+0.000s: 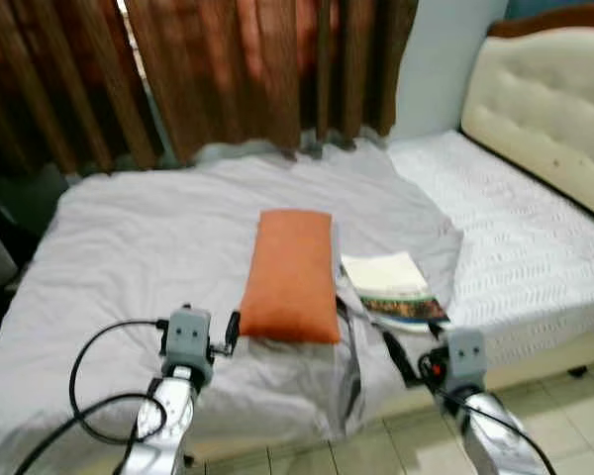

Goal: Clean up the room

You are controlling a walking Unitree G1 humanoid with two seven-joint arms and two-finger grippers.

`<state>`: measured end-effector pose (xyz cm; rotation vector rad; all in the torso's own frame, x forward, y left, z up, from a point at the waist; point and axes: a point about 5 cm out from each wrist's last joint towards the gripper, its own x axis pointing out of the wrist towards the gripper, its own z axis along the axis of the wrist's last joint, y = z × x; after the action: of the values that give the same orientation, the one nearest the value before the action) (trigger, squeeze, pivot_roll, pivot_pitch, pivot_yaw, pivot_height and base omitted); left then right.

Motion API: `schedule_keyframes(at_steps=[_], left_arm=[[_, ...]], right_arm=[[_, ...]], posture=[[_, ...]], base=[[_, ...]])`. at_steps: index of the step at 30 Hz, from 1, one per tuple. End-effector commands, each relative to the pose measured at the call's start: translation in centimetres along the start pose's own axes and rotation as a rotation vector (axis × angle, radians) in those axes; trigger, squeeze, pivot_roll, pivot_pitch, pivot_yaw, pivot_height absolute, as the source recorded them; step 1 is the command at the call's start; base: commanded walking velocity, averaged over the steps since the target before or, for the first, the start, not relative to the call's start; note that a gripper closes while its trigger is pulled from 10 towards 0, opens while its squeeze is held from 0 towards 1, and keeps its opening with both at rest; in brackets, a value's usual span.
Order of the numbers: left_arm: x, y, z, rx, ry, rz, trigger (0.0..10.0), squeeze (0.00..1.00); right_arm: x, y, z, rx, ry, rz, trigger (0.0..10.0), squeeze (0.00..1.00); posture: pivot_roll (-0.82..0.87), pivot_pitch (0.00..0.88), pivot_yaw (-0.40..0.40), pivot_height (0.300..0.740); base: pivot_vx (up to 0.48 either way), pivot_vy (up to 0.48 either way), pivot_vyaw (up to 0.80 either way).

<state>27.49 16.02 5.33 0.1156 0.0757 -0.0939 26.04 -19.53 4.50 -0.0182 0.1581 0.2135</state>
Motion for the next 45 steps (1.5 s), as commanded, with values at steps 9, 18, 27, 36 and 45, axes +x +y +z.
schedule_keyframes(at_steps=[9,18,27,36,45], left_arm=[[-0.1,0.3,0.0,-0.019,-0.003,0.023,10.0,0.0],[0.1,0.2,0.3,-0.015,-0.008,-0.001,10.0,0.0],[0.0,0.0,0.2,-0.022,-0.001,-0.011,10.0,0.0],[0.8,0.6,0.6,-0.023,-0.004,-0.014,10.0,0.0],[5.3,0.8,1.3,-0.234,0.138,-0.152,10.0,0.0]], right_arm=[[0.4,0.7,0.1,-0.011,0.0,0.028,10.0,0.0],[0.4,0.5,0.1,0.003,-0.007,0.017,10.0,0.0],[0.3,0.6,0.1,0.006,-0.004,0.02,10.0,0.0],[2.5,2.0,1.1,0.147,0.011,0.084,10.0,0.0],[6.0,2.5,4.1,0.219,0.001,0.061,10.0,0.0]], posture=[[-0.07,0.0,0.03,0.74],[-0.07,0.0,0.028,0.74],[-0.08,0.0,0.033,0.74],[-0.09,0.0,0.04,0.74],[-0.06,0.147,0.01,0.74]], base=[[0.47,0.0,0.0],[0.474,0.0,0.19],[0.48,0.0,0.0],[0.32,0.0,0.0],[0.0,0.0,0.0]])
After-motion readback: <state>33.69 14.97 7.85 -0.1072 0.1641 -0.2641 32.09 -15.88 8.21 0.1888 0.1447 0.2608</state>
